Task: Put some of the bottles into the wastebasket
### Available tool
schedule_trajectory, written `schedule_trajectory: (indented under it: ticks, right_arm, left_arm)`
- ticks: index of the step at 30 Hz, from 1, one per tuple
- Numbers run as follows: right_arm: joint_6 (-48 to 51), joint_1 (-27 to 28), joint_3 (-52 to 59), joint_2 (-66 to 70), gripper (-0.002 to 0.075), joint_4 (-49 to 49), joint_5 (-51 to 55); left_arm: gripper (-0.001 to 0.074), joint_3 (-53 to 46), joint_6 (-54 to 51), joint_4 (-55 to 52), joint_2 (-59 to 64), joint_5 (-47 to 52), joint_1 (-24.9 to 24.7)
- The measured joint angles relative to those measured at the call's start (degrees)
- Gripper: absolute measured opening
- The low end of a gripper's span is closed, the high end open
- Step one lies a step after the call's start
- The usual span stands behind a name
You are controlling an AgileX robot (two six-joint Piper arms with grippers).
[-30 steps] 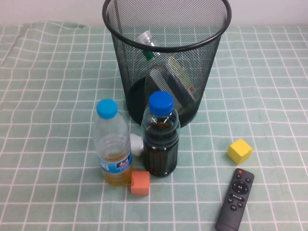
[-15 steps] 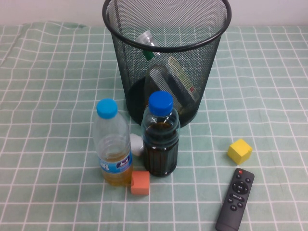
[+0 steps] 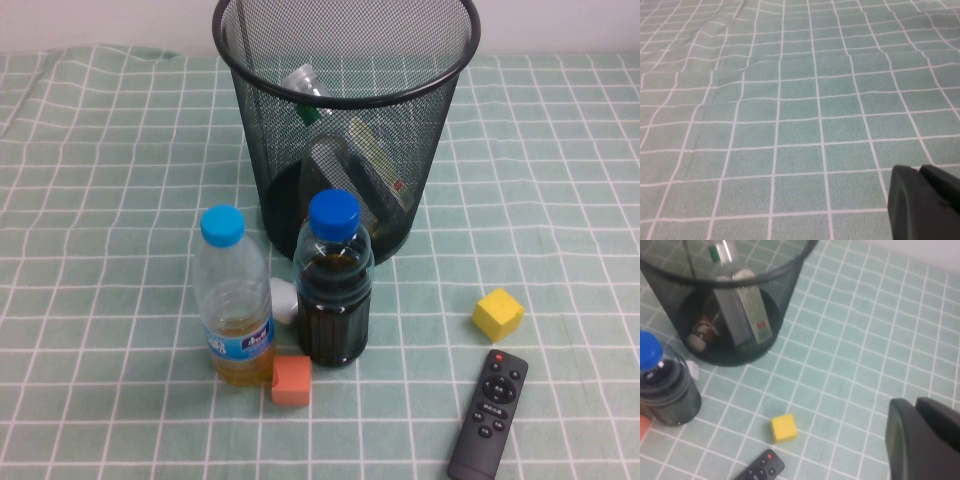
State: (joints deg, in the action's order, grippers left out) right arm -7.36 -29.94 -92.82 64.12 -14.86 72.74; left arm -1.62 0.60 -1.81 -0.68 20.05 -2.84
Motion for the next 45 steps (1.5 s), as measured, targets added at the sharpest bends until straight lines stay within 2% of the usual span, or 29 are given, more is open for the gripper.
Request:
schedule_trajectory:
  ticks: [2, 5, 10, 14, 20, 25, 30, 40, 45]
  right_arm:
    - [0.00, 1.86, 5.39, -3.25, -0.0005, 0.67, -3.81]
    - [1.01, 8.31, 17.65, -11.38, -0.0005, 4.54, -15.56]
    - [2.78, 24.36, 45.59, -26.84, -0.0005, 12.89, -39.87]
    - [2.90, 33.57, 65.93, -38.40, -0.0005, 17.20, -56.33]
    - [5.19, 39.64, 86.64, -53.65, -0.0005, 16.41, -70.60]
    - [6.43, 39.04, 93.92, -60.40, -0.0005, 15.79, -72.14]
    - [6.58, 36.94, 94.38, -64.24, -0.0006, 15.23, -67.68]
    - [6.58, 36.83, 94.38, -64.53, -0.0006, 14.30, -53.23]
    - [6.58, 36.83, 94.38, -64.53, -0.0007, 14.27, -51.96]
  left_arm:
    - [-0.0004, 0.00, 0.00, 0.00, 0.00, 0.00, 0.00]
    - [-0.0004, 0.00, 0.00, 0.00, 0.00, 0.00, 0.00]
    - [-0.0004, 0.00, 0.00, 0.00, 0.00, 0.00, 0.00]
    - [-0.0004, 0.00, 0.00, 0.00, 0.00, 0.00, 0.00]
    - [-0.0004, 0.00, 0.00, 0.00, 0.00, 0.00, 0.00]
    - [-0.0004, 0.00, 0.00, 0.00, 0.00, 0.00, 0.00]
    - [-0.0004, 0.00, 0.00, 0.00, 0.00, 0.00, 0.00]
    - [-0.0004, 0.00, 0.00, 0.00, 0.00, 0.00, 0.00]
    - [-0.0004, 0.00, 0.00, 0.00, 0.00, 0.00, 0.00]
